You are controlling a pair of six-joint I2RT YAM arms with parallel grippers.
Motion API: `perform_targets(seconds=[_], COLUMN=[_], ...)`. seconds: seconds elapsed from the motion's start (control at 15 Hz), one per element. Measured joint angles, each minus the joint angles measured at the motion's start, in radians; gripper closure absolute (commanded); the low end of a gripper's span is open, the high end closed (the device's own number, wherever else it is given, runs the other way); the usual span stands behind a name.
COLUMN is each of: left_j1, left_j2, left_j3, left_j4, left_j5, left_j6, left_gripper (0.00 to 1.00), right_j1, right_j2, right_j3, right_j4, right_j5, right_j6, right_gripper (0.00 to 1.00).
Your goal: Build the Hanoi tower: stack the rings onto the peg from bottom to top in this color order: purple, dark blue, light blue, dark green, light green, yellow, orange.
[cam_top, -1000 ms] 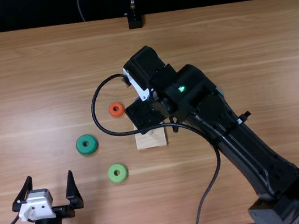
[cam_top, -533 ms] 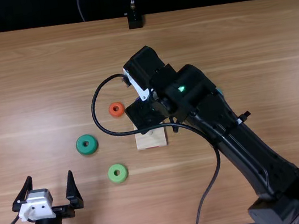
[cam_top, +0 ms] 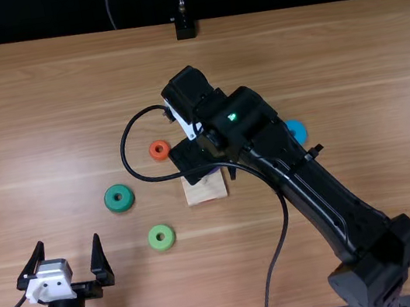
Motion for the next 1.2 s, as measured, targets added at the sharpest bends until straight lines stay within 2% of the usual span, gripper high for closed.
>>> perform_targets(seconds=[0.07,0.13,0.67,0.8,1.07,1.2], left_j1=[0.0,0.0,0.0,0.0,0.0,0.0], left_j2=[0.0,0.0,0.0,0.0,0.0,0.0], left_j3=[0.0,0.0,0.0,0.0,0.0,0.0], left_j4=[0.0,0.0,0.0,0.0,0.0,0.0], left_j5=[0.0,0.0,0.0,0.0,0.0,0.0], left_j6=[0.0,0.0,0.0,0.0,0.0,0.0], left_gripper=[0.0,0.0,0.0,0.0,0.0,0.0], right_j1=[0.0,0.0,0.0,-0.001,-0.018,-0.093], right_j2=[0.0,0.0,0.0,0.0,-0.003,-0.003], right_j3=[0.0,0.0,0.02,0.064,0.027,-0.085], right_j4=[0.0,-0.002,0.036,0.103,0.25,0.361], right_j5=[0.0,0.0,0.018,0.019,0.018,0.018], right_j6=[-0.001,-0.001,0.0,-0.002,-0.008,-0.021], right_gripper=[0.2,0.0,0.0,0.0,0.0,0.0])
